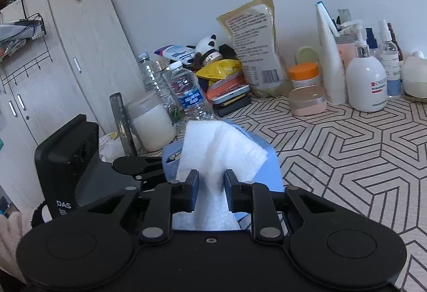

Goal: Clean container
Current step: 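Rub the tissue over the container's handle with the right tool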

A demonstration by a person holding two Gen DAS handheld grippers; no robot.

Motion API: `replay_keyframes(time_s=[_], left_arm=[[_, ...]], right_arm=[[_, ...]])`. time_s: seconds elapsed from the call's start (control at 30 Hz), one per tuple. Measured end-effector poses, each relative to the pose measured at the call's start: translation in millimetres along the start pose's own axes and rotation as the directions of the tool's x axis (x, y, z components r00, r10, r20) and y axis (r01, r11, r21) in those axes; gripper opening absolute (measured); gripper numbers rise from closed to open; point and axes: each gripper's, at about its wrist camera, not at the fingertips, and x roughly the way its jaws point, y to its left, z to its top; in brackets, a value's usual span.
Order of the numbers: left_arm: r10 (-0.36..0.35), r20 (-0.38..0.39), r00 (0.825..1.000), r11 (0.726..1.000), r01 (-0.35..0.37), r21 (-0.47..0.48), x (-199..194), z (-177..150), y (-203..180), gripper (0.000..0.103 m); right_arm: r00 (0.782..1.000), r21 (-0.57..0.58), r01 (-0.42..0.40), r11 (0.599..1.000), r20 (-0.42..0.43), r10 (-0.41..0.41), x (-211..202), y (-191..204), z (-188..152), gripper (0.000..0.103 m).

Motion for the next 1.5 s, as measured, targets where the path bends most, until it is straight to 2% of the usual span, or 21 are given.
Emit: replay_keyframes(time_s=[0.5,0.63,0.73,0.83,0.93,1.07,1.37,1.5], left_arm=[[0.002,0.002,1.0,1.0,-0.002,0.006,0,0,-1,0.075],[-0.004,-0.001,1.0,1.0,0.004,0.002,0,0,0,0.075],[0.0,-0.005,1.0,1.0,0.0,0.002,1,1,0,0.076],[0.003,-0.005,1.0,1.0,-0.003,0.002,1,0,-1,0.076],[0.009,-0.005,1.0,1.0,-0.009,0.006,1,0,-2,0.076],[0.009,-0.004,1.0,1.0,-0.009,0.004,0,0,-2,0.076],[0.0,-0.006,1.0,1.0,0.0,-0.014,1,1,2,0.076],[0.002,-0.006,1.0,1.0,-0.002,0.019,1,1,-4,0.075]], right_arm=[[0.999,0.031,0.038,0.999,0.013,-0.038,-1,-10,-1,0.026],[0.997,0.015,0.082,0.997,0.012,-0.082,-1,-10,-1,0.026],[0.993,0.007,0.12,0.993,-0.006,-0.12,1,-12,-3,0.025],[0.996,0.056,0.083,0.995,-0.03,-0.081,6,-19,-6,0.023],[0.989,0.029,0.133,0.991,-0.068,-0.13,14,-20,-9,0.023],[0.986,0.036,0.144,0.989,-0.092,-0.14,19,-23,-11,0.023],[0.999,0.043,0.041,0.998,-0.033,-0.039,3,-13,-5,0.022],[0.998,0.069,-0.059,0.996,-0.001,0.059,-3,-12,-2,0.022]])
